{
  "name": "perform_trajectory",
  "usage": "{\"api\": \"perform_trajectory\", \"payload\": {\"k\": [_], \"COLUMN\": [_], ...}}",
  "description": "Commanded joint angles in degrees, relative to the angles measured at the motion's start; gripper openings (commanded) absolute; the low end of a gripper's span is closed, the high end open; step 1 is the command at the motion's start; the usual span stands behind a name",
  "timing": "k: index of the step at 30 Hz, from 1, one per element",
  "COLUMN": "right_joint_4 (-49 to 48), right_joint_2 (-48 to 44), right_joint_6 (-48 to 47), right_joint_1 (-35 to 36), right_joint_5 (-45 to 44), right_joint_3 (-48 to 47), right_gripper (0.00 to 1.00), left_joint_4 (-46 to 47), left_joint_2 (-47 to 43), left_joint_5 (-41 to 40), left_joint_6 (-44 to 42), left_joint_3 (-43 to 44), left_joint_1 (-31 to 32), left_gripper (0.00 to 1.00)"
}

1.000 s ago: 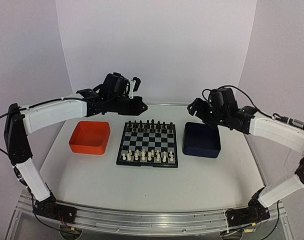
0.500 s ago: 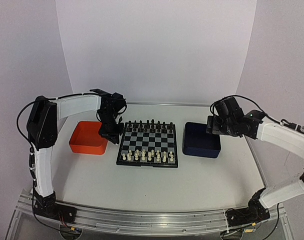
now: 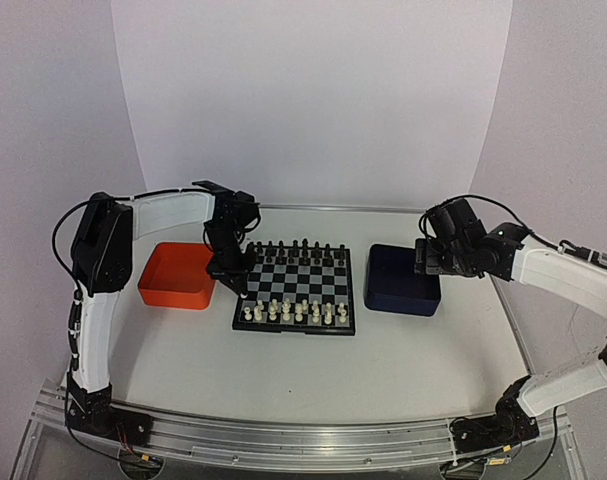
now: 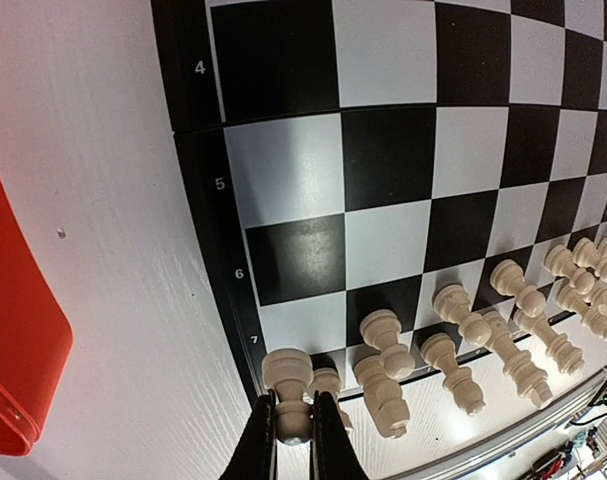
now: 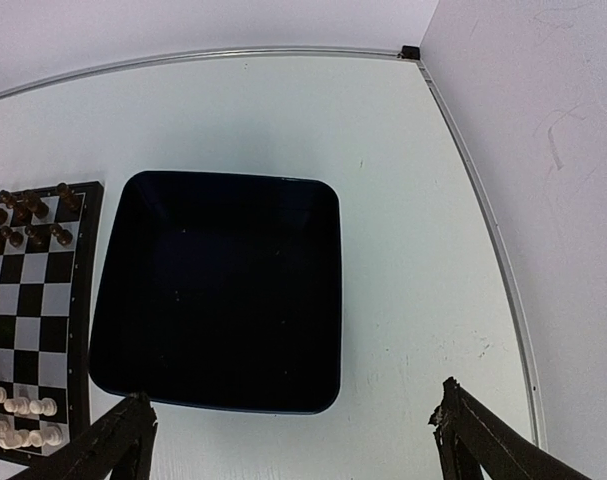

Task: Set up the chess pieces on the board
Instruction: Place the chess piece on the chessboard.

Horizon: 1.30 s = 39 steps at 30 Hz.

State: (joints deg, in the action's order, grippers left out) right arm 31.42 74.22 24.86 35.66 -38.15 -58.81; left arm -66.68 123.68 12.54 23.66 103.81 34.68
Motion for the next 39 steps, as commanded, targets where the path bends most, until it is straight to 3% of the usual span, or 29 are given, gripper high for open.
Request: {"api": "perform_trajectory", "payload": {"k": [1,19,39], "right_joint_4": [0.62,0.93,1.07], "right_joint_2": [-0.88,-1.24,-4.31], "right_joint_6": [-0.43,-0.26,2.87], "right_joint_1": [-0.06,-0.02,-0.07], "right_joint_5": [-1.54,-3.22,-3.45], "right_joint_3": [0.34,1.32,3.57], "right_gripper": [0.94,0.94,0.94], "left_joint_4": [-1.76,-7.03,-5.85], "left_joint_2": [1.76,5.68,6.96], "left_joint_5": [2.19,-0.34,-3.54], "left_joint_6": [-1.74,-2.03,-1.78], "left_joint_3": [3.12,6.85,9.55], "left_joint_1": [0.94,3.11,3.11], "left_gripper": [0.00,0.00,0.00]}}
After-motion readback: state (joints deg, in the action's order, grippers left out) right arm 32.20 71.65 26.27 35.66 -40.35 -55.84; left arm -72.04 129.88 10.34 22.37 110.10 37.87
